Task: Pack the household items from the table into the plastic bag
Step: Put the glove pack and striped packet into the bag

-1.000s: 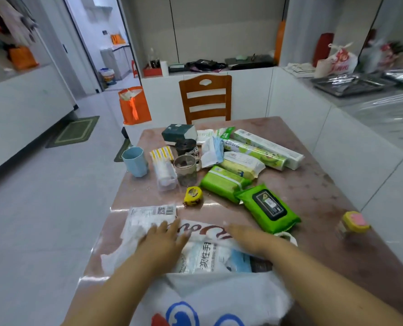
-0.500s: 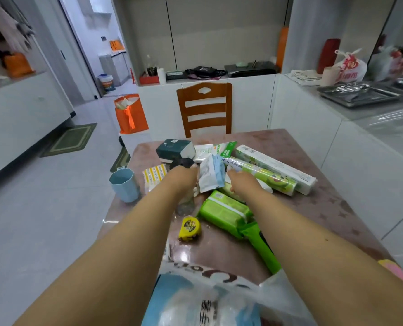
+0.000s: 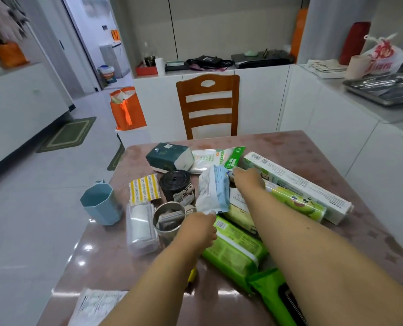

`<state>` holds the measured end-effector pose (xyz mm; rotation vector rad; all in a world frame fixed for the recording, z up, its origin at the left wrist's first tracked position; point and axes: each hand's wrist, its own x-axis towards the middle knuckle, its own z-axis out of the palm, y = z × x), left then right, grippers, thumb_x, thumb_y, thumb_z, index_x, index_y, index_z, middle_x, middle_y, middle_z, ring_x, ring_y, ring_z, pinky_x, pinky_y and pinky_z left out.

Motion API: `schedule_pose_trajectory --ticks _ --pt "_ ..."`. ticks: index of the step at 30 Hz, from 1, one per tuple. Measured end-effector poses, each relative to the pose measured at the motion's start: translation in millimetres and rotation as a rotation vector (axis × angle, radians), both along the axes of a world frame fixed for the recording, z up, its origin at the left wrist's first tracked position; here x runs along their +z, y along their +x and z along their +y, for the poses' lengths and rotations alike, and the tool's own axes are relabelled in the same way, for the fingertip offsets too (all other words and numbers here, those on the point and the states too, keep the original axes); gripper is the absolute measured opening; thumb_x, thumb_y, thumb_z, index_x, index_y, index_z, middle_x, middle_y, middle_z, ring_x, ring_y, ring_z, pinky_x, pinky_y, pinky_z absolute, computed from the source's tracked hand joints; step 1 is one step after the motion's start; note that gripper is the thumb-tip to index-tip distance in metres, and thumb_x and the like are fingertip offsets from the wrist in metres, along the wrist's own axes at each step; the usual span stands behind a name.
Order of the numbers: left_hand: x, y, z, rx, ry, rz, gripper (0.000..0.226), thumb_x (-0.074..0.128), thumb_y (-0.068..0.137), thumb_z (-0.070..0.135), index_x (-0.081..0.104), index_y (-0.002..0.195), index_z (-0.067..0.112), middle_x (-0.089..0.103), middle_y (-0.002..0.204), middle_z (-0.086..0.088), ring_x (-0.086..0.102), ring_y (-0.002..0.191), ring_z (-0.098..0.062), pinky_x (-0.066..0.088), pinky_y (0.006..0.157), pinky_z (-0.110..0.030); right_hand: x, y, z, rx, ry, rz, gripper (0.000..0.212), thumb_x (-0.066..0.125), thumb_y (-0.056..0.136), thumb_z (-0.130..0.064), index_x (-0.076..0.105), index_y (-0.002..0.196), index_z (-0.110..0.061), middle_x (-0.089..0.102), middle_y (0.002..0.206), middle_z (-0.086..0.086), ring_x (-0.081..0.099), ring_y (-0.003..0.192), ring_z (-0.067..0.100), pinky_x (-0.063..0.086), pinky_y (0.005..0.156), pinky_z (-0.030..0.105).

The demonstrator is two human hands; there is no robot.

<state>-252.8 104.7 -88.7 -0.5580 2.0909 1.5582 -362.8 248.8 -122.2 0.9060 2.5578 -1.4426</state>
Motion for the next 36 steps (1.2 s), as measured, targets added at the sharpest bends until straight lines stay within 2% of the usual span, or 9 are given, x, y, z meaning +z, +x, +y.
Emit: schedule_pose_trajectory --ticks 3,9,11,14,18,23,32,34,36 --pt "-4.7 -17.7 7.7 0.077 0.249 -0.077 0.028 0.038 0.099 0.009 0.045 0.072 0.014 0.044 0.069 -0.005 0.043 0.060 -0.015 0.036 0.057 -0.026 -0.1 -38.6 8.2 0.097 0.016 0.058 0.043 0.035 0.097 -0.038 0.061 0.118 -0.011 0.063 0.112 0.012 0.056 0.095 0.027 0.042 0.083 0.033" --pt "-9.9 -29.0 11.6 0.214 0.445 -0.028 0.027 0.044 0.101 0.026 0.060 0.101 0.004 0.065 0.098 -0.016 0.064 0.089 -0.024 0.052 0.077 -0.035 -4.8 -83.8 3.5 0.144 -0.074 -0.008 0.038 0.042 0.098 -0.033 0.054 0.124 -0.008 0.058 0.125 0.015 0.057 0.110 0.031 0.046 0.094 0.037" --pt "-8.5 -30.7 12.1 0.235 0.484 -0.017 0.027 0.043 0.101 0.025 0.060 0.100 0.004 0.066 0.098 -0.016 0.064 0.088 -0.024 0.052 0.078 -0.034 -5.2 -91.8 7.6 0.082 -0.257 0.114 0.036 0.047 0.096 -0.017 0.053 0.128 -0.002 0.057 0.130 0.018 0.057 0.118 0.034 0.050 0.085 0.036" --pt "-4.3 -32.8 13.0 0.277 0.515 0.012 0.027 0.043 0.101 0.024 0.059 0.100 0.002 0.065 0.102 -0.018 0.064 0.095 -0.028 0.052 0.082 -0.035 9.5 -92.4 17.7 -0.054 -0.536 0.345 0.027 0.050 0.096 -0.015 0.062 0.119 -0.008 0.066 0.117 0.011 0.066 0.093 0.023 0.052 0.070 0.029" --pt "4.3 -34.2 11.2 0.359 0.583 0.027 0.026 0.046 0.100 0.024 0.058 0.097 0.001 0.064 0.103 -0.020 0.061 0.102 -0.032 0.053 0.087 -0.037 55.4 -70.9 30.2 -0.024 -0.672 0.639 0.031 0.062 0.092 -0.025 0.065 0.118 -0.010 0.068 0.112 0.003 0.063 0.099 0.011 0.051 0.082 0.030" --pt "17.7 -35.7 6.1 0.424 0.679 0.082 0.034 0.052 0.097 0.027 0.057 0.110 -0.005 0.061 0.110 -0.023 0.060 0.108 -0.035 0.049 0.088 -0.038 113.3 -18.1 28.4 0.087 -0.912 0.882 0.016 0.060 0.091 -0.014 0.073 0.082 -0.015 0.073 0.090 -0.002 0.066 0.091 0.016 0.055 0.078 0.037" --pt "43.1 -22.9 -15.9 0.248 1.138 -0.230 0.113 0.063 0.073 0.065 0.017 0.145 -0.008 0.033 0.143 -0.038 0.041 0.126 -0.055 0.036 0.103 -0.063 156.9 64.2 31.0 0.266 -1.385 0.757 0.023 0.055 0.088 -0.005 0.069 0.070 -0.003 0.064 0.081 0.011 0.057 0.099 0.029 0.045 0.091 0.066" --pt "50.6 -17.6 -7.3 0.319 1.299 -0.162 0.107 0.070 0.067 0.060 0.029 0.138 -0.009 0.047 0.133 -0.038 0.053 0.114 -0.053 0.047 0.092 -0.063 144.5 81.7 21.3 0.313 -1.434 0.680 0.019 0.052 0.087 -0.005 0.065 0.074 -0.001 0.063 0.089 0.015 0.059 0.104 0.032 0.046 0.094 0.061" --pt "59.1 -22.9 -1.8 0.494 1.305 -0.015 0.068 0.068 0.083 0.036 0.044 0.132 -0.005 0.066 0.108 -0.032 0.069 0.090 -0.043 0.059 0.071 -0.052 135.3 101.4 12.5 0.314 -1.462 0.636 0.016 0.053 0.077 -0.010 0.058 0.063 -0.002 0.063 0.078 0.015 0.068 0.086 0.028 0.059 0.078 0.044"
